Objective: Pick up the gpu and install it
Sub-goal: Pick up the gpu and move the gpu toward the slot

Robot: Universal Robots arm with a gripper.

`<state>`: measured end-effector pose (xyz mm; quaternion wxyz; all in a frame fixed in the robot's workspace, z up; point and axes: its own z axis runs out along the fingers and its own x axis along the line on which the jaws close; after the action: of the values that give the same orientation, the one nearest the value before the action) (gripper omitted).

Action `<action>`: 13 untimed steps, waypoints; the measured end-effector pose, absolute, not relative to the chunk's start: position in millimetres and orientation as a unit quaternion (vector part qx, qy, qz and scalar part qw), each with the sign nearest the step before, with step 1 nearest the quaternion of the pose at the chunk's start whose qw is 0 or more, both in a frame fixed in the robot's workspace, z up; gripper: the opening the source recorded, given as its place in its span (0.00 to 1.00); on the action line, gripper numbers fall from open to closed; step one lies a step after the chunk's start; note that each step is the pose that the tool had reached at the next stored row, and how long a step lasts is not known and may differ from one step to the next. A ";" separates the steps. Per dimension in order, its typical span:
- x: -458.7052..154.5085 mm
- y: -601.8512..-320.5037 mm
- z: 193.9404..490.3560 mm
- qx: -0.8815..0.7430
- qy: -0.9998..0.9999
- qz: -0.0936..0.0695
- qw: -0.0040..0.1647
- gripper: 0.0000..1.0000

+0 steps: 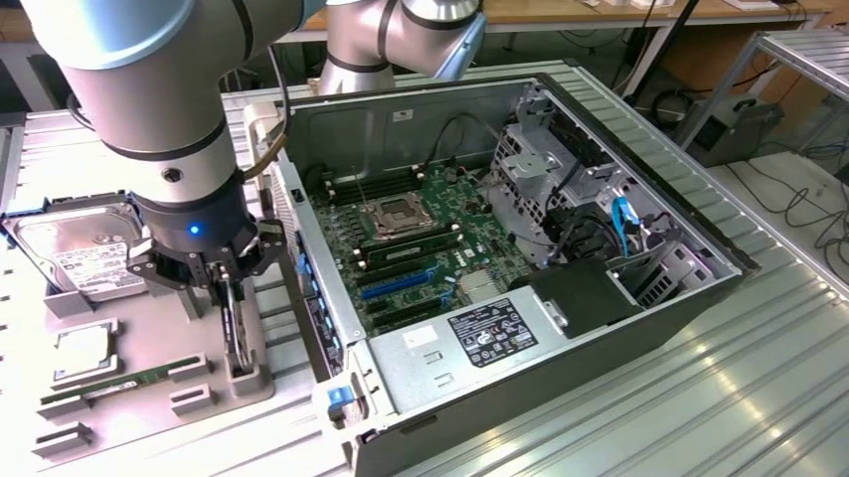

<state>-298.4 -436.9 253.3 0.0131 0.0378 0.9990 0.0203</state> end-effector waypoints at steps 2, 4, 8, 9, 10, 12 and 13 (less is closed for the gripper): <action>-298.4 -436.9 254.7 0.038 0.999 0.020 0.013 0.26; -298.4 -436.9 255.5 0.038 0.999 0.020 0.013 0.26; -298.4 -436.8 257.3 0.038 0.999 0.020 0.013 0.26; -298.4 -436.8 257.5 0.038 0.999 0.020 0.013 0.26; -298.4 -436.8 257.6 0.038 0.999 0.020 0.013 0.26; -298.4 -436.7 258.3 0.038 0.999 0.020 0.013 0.26; -298.4 -436.6 258.8 0.038 0.999 0.020 0.013 0.26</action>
<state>-298.4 -436.6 258.8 0.0131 0.0379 0.9990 0.0202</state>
